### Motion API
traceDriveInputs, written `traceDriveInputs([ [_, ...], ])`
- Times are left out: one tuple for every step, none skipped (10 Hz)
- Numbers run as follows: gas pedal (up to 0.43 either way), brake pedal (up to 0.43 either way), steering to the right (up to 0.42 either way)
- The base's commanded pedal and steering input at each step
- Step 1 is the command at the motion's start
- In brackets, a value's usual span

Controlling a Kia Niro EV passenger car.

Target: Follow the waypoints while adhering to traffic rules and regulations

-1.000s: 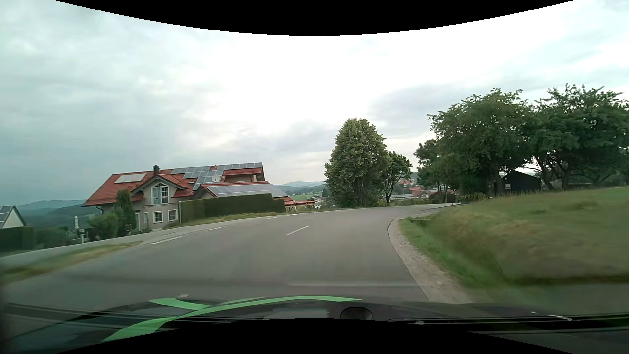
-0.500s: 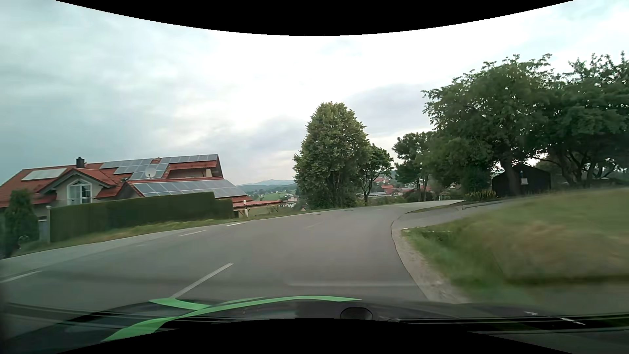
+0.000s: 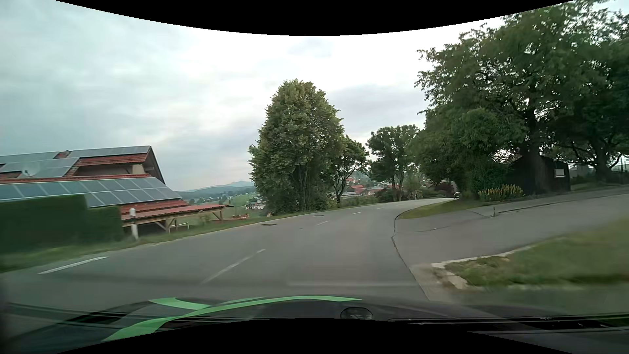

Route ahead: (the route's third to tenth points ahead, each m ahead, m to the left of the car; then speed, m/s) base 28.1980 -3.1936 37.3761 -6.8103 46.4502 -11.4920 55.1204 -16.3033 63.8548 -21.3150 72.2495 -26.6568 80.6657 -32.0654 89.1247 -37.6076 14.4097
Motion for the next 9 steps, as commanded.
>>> traceDriveInputs([
  [0.24, 0.0, 0.066],
  [0.24, 0.0, 0.064],
  [0.24, 0.0, 0.062],
  [0.24, 0.0, 0.061],
  [0.24, 0.0, 0.06],
  [0.248, 0.0, 0.06],
  [0.26, 0.0, 0.06],
  [0.26, 0.0, 0.06],
  [0.268, 0.0, 0.061],
])
